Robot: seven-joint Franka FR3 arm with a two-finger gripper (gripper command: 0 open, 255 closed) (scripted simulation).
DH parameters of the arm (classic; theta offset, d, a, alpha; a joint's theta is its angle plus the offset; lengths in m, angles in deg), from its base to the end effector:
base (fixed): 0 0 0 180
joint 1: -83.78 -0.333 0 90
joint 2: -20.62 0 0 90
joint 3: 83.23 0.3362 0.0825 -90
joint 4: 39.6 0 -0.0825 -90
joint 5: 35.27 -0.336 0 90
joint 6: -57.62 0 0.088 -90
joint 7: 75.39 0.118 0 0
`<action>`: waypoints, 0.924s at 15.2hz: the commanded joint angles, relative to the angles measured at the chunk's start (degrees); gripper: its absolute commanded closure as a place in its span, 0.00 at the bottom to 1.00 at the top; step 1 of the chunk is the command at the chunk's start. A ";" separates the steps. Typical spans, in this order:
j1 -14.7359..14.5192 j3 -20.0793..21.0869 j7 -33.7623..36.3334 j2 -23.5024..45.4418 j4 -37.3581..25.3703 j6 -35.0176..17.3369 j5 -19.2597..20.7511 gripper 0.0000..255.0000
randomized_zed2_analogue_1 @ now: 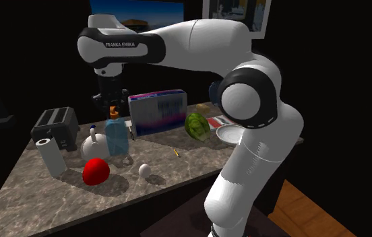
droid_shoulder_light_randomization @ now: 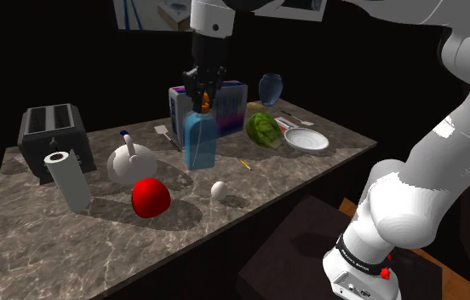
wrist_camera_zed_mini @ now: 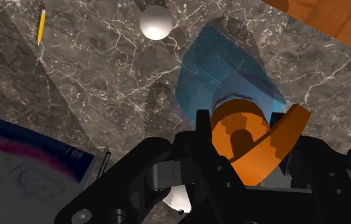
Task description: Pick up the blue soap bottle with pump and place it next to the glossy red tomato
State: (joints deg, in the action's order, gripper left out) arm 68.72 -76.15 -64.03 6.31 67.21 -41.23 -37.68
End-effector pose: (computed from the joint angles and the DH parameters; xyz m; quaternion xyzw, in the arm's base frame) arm 0.4005 0.1759 0.6384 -0.9944 -0.0906 -0.0506 0.0211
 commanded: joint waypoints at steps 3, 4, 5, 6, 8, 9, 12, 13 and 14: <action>-0.03 0.00 -0.14 -0.69 3.71 -3.07 -0.11 1.00; -0.04 0.01 -0.16 -0.79 4.58 -3.85 -0.13 1.00; -0.05 0.02 -0.18 -0.88 5.44 -4.62 -0.15 1.00; -0.06 0.03 -0.20 -0.95 6.29 -5.39 -0.17 1.00; -0.08 0.05 -0.23 -1.06 7.94 -6.93 -0.20 1.00; -0.09 0.07 -0.25 -1.10 8.74 -7.70 -0.22 1.00; -0.12 0.11 -0.29 -1.13 11.09 -10.01 -0.26 1.00; -0.13 0.13 -0.30 -1.12 11.85 -10.79 -0.27 1.00; -0.14 0.15 -0.31 -1.09 12.59 -11.56 -0.28 1.00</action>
State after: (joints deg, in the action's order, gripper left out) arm 68.63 -76.09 -64.43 5.16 79.05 -51.91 -37.95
